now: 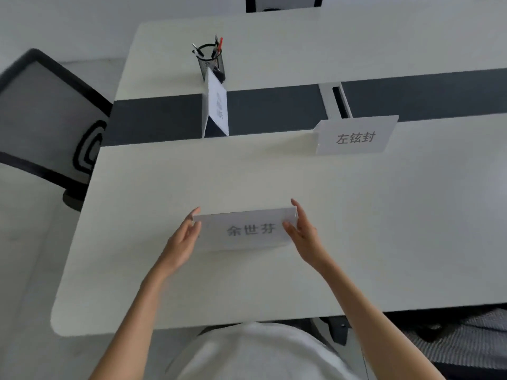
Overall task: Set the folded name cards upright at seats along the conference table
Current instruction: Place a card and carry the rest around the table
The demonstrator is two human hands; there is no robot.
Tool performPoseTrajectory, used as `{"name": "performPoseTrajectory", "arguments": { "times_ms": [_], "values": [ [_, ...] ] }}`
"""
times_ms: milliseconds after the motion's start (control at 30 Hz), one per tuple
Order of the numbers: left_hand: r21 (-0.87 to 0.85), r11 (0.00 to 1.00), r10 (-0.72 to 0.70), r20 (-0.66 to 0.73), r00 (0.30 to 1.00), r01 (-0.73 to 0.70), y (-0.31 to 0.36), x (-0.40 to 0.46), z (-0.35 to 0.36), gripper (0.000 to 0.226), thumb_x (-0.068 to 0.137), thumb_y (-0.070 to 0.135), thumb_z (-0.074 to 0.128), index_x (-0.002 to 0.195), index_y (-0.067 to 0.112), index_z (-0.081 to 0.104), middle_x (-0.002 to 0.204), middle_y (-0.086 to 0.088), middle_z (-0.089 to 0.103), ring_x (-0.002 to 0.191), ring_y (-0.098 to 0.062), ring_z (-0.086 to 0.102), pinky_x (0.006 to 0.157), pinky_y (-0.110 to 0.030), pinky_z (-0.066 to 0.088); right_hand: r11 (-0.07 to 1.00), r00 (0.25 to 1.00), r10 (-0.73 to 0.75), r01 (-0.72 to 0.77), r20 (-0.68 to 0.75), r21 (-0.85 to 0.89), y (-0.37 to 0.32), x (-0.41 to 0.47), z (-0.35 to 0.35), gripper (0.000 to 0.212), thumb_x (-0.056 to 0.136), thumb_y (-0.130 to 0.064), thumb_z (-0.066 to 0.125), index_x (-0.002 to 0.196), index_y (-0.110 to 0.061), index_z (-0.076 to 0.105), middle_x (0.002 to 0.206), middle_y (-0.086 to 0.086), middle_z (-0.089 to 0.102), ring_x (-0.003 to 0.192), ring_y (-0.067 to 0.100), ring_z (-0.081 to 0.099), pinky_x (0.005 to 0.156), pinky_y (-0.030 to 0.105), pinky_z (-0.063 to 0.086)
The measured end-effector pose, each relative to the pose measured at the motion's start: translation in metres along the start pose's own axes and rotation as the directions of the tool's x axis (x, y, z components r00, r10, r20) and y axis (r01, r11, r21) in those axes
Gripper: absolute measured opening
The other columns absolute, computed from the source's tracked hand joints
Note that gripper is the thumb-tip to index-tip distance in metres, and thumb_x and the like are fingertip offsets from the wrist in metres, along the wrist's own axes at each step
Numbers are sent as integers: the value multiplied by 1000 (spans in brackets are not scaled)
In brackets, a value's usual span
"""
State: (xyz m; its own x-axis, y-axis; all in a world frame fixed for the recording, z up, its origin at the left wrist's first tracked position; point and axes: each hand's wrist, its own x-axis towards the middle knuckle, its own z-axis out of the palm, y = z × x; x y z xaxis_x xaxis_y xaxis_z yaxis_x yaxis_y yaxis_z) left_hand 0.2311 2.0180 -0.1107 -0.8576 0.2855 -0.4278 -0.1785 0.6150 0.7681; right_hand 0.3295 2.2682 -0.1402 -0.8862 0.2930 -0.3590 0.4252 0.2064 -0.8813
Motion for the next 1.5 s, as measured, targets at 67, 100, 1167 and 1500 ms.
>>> {"name": "performPoseTrajectory", "arguments": {
  "times_ms": [67,100,1167,1500],
  "values": [
    [-23,994,110,24,994,-110,-14,5,1,43,83,44,43,126,45,35,84,-3,49,78,-15,49,79,-30,39,1000,995,8,-5,-95,31,2,-11,11,50,91,-28,46,137,-29,27,128,11,52,120,32,49,103,42,39],
    [-38,987,155,20,988,-154,-18,8,0,42,87,36,45,127,42,36,79,0,50,72,-10,47,75,-26,38,999,990,28,-21,-136,49,4,-19,18,50,88,-34,47,135,-33,28,124,12,54,115,32,53,101,48,42],
    [-133,682,176,984,-14,-719,56,-239,330,40,88,16,51,125,29,46,85,-12,63,80,-20,59,74,-32,49,556,-219,829,232,-514,798,144,-461,83,28,91,-21,47,118,-14,49,105,3,62,90,9,60,60,14,47],
    [-82,794,276,931,238,-602,142,-299,502,37,88,10,49,121,27,47,86,-13,64,82,-20,61,69,-27,49,650,-88,759,35,-645,759,236,-530,-163,48,91,-22,49,134,-7,36,134,10,48,118,17,46,95,22,36]
  ]
}}
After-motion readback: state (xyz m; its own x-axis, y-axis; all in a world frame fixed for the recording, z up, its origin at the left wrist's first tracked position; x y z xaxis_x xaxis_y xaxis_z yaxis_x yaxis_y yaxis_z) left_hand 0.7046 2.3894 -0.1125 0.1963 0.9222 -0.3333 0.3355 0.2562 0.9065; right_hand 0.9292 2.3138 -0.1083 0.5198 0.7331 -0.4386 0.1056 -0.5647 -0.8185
